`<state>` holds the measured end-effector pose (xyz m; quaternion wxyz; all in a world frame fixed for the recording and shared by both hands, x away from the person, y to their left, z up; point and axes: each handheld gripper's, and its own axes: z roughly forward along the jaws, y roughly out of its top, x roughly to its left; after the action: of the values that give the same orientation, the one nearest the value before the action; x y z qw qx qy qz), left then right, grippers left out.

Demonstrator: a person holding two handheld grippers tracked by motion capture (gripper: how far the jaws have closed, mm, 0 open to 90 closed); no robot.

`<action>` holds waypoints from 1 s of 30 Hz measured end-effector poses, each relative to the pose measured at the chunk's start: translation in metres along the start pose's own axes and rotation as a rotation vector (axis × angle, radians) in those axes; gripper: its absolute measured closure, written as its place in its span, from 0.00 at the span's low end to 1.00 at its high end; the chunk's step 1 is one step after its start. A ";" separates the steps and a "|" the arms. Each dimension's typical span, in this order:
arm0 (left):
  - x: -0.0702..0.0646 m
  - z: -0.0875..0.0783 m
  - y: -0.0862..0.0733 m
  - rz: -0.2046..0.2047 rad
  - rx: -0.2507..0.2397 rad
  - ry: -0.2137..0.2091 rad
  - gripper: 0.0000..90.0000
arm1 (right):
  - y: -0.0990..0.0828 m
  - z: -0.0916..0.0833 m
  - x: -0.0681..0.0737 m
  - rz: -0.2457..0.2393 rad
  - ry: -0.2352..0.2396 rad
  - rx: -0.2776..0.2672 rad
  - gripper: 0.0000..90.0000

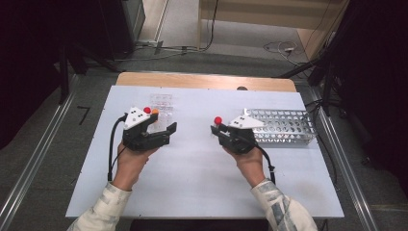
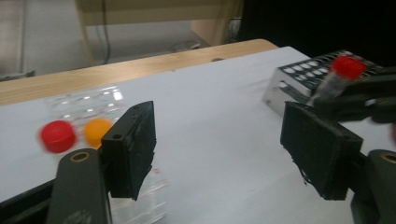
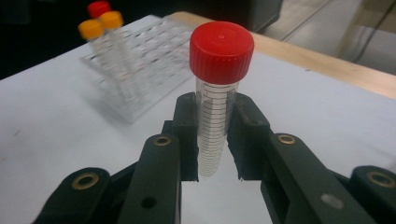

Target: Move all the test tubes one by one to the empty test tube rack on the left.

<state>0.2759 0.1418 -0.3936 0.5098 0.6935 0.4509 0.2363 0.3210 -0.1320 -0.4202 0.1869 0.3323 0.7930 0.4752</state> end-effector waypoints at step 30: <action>0.026 -0.030 0.014 -0.012 -0.032 -0.020 0.77 | -0.004 0.010 0.041 -0.066 0.113 0.029 0.44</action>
<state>0.2699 0.1779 -0.3733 0.5270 0.6848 0.4460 0.2333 0.2967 -0.0983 -0.4278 0.1526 0.2813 0.8196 0.4753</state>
